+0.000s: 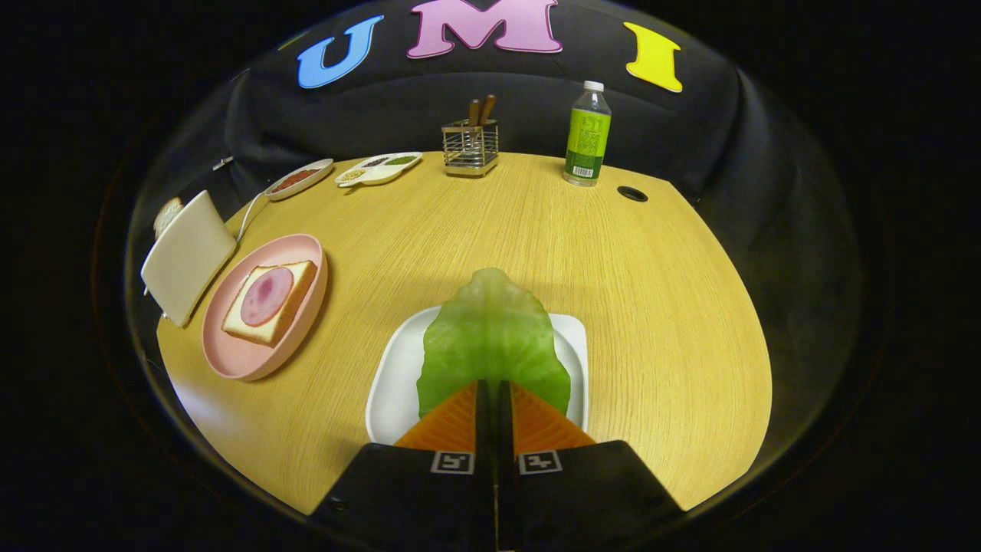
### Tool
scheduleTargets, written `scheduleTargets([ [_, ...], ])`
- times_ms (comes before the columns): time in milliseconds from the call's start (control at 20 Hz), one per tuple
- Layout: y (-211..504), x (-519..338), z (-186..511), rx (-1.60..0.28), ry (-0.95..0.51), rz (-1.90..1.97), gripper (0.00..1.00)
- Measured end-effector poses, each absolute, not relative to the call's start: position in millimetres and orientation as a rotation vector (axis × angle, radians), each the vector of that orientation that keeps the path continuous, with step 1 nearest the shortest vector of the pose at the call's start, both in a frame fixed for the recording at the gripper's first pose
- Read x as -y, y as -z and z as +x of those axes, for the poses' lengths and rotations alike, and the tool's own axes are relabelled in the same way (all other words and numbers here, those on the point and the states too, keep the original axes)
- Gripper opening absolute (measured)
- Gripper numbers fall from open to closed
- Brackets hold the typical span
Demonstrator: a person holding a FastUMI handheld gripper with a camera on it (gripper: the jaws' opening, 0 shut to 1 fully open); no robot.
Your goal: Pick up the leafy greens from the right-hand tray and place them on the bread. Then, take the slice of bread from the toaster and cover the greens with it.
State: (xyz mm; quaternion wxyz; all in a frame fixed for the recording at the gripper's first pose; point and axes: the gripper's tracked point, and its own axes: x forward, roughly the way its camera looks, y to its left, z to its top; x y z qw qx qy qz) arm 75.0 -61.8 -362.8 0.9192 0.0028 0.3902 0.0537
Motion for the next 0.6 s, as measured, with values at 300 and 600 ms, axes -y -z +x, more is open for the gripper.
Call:
scheduleTargets([
  [300,339,55,69,-0.794,-0.104,0.009,0.05],
  [600,300,45,70,-0.752,-0.056,0.001,0.05],
])
